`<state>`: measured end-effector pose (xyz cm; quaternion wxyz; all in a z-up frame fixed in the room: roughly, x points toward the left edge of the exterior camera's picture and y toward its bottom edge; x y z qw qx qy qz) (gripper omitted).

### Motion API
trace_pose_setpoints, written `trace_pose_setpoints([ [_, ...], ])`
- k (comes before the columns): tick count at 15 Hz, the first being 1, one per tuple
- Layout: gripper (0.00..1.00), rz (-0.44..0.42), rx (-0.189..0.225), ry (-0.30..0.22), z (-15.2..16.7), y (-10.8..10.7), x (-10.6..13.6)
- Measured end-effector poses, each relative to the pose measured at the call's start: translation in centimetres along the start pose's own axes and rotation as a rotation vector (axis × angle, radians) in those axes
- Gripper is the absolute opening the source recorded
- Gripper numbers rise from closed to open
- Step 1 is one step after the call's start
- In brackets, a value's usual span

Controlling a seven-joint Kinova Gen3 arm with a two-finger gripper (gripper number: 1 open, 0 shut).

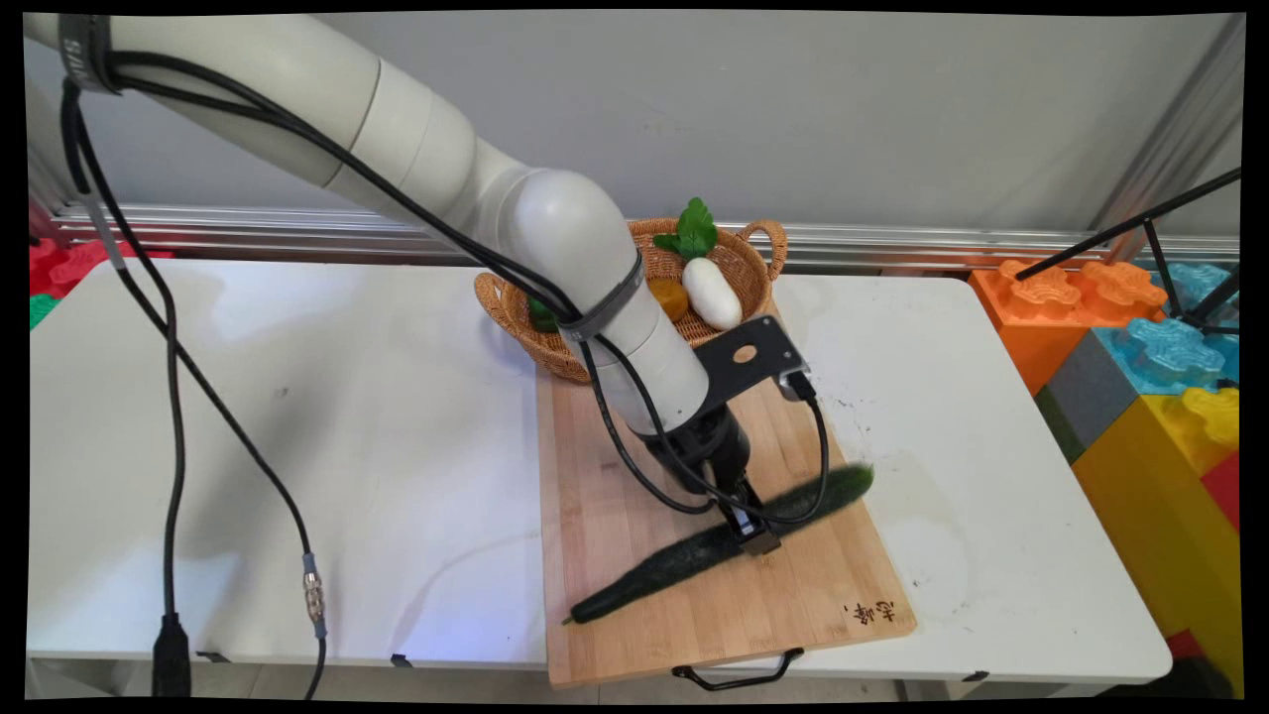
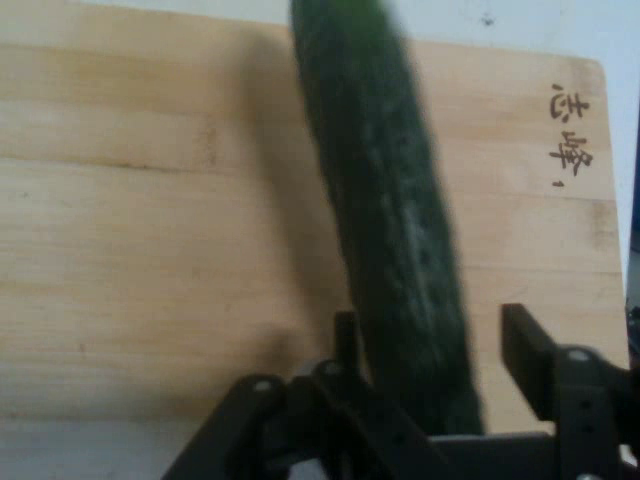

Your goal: Place the picked object on the cutting board

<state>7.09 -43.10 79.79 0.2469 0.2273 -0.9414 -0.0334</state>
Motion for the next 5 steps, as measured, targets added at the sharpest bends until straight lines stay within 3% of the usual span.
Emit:
trace_pose_setpoints([
  [5,1.00,-0.014,-0.002,0.012,-0.60,0.26,0.04],
])
